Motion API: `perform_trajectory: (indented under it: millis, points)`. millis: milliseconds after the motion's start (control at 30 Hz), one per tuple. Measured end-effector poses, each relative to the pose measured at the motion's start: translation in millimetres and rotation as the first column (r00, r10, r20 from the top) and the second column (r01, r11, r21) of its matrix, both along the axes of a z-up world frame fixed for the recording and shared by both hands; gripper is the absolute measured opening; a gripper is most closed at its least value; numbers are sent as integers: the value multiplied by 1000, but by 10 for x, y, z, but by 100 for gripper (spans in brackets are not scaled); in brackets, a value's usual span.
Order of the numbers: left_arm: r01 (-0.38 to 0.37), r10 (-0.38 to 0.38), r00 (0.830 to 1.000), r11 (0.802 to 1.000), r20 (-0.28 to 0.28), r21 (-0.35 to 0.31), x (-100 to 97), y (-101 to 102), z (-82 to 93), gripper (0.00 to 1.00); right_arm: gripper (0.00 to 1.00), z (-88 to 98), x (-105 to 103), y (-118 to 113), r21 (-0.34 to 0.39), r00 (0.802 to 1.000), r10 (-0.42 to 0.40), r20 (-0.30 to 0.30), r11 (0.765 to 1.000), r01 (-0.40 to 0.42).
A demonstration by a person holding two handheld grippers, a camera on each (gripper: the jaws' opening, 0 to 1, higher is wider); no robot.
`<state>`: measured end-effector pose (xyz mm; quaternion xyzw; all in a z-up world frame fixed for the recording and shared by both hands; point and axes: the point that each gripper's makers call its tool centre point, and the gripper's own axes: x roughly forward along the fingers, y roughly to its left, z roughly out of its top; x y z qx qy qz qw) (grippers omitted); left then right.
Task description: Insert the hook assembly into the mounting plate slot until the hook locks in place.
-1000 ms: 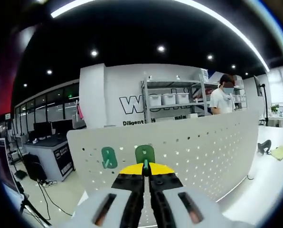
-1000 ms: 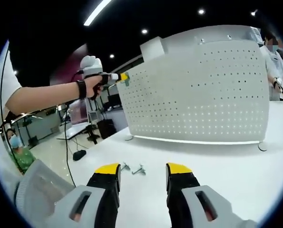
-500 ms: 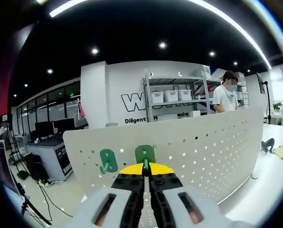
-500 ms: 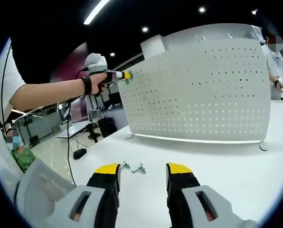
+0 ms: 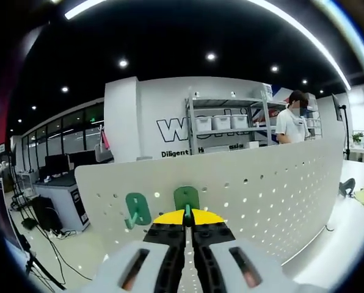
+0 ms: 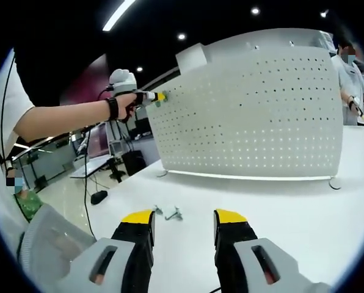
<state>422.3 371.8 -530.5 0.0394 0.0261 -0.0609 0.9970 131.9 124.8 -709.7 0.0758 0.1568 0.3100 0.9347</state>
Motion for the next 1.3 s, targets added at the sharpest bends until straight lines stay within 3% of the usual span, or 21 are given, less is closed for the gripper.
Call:
perform_trajectory:
  millis: [200,400,667,733,1300]
  points:
    - [-11,11,1000,1000,3,-14,53,47,-7,2,39,-10,-7,16,-4,1000,0,-3,1000,0]
    - [-6,6,1000,1000,-4,14,78,40,-40,2,39,-30,-8,44,-3,1000,4,-9,1000,-4]
    - [-2,2,1000,999,-4,-37,101,46,-44,3,39,-61,-24,47,-11,1000,14,-19,1000,-14]
    - [8,-8,1000,1000,-1,-8,98,41,-42,3,39,-62,-22,41,-14,1000,16,-17,1000,-16]
    - [47,-47,999,998,-7,35,0,1,-70,9,39,-53,2,71,-11,1000,20,-14,1000,-20]
